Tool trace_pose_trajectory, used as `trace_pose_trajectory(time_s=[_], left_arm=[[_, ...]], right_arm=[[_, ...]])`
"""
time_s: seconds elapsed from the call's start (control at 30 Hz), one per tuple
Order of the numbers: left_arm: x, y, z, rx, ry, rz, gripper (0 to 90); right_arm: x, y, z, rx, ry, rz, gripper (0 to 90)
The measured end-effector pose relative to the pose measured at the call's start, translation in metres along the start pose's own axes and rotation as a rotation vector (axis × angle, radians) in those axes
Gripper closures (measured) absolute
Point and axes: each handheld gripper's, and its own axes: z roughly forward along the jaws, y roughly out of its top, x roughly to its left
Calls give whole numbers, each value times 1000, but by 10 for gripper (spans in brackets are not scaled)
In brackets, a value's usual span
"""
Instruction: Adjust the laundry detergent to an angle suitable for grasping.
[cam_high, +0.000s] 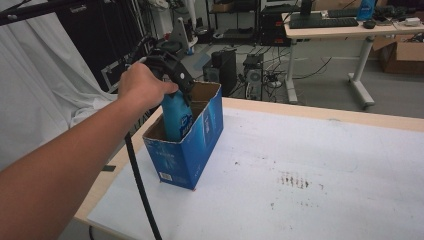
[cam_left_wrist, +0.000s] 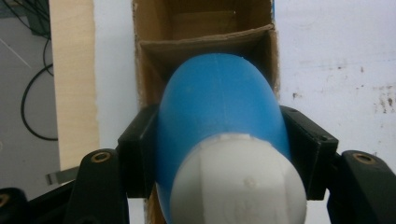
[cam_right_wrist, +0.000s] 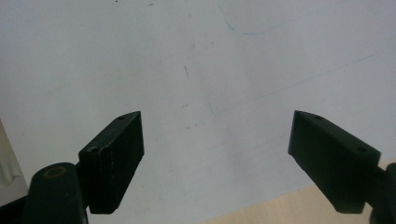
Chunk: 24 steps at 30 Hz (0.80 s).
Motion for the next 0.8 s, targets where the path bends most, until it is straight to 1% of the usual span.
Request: trace_pose_trajectory(time_s=[0.03,0.07,0.13,0.17,0.2,0.27,0.3,0.33,0.37,0.53,0.57,0.63,0.8], left_arm=[[-2,-2,7,1,10,4,377],[-2,-2,7,1,10,4,377],[-3,-3,14,9,18,9,377],[-3,-4,20,16,22,14,377],[-3,-4,20,16,22,14,377],[-3,-6,26,15,22,10,377],[-3,-7,30,18,21,14,377],[-3,-7,30,18,21,14,377],[-3,-9,36,21,22,15,377],[-4,-11,42,29,15,15,377],[-4,-11,46,37,14,24,377],[-5,-12,48,40,13,27,377],[-4,-13,55,56,10,26,377]], right_arm=[[0,0,0,2,0,2,181],[-1,-1,1,2,0,2,181],[-1,-1,1,3,-1,0,182],[-1,-1,2,5,1,4,181],[-1,-1,2,5,1,4,181],[-1,-2,3,8,3,6,182],[-2,-3,3,7,4,9,182],[-2,-3,3,8,4,8,182],[-2,-3,3,7,5,9,182],[-3,-4,4,8,6,11,182],[-3,-3,4,8,6,11,182],[-2,-3,4,9,7,11,182],[-3,-4,4,10,7,12,182]])
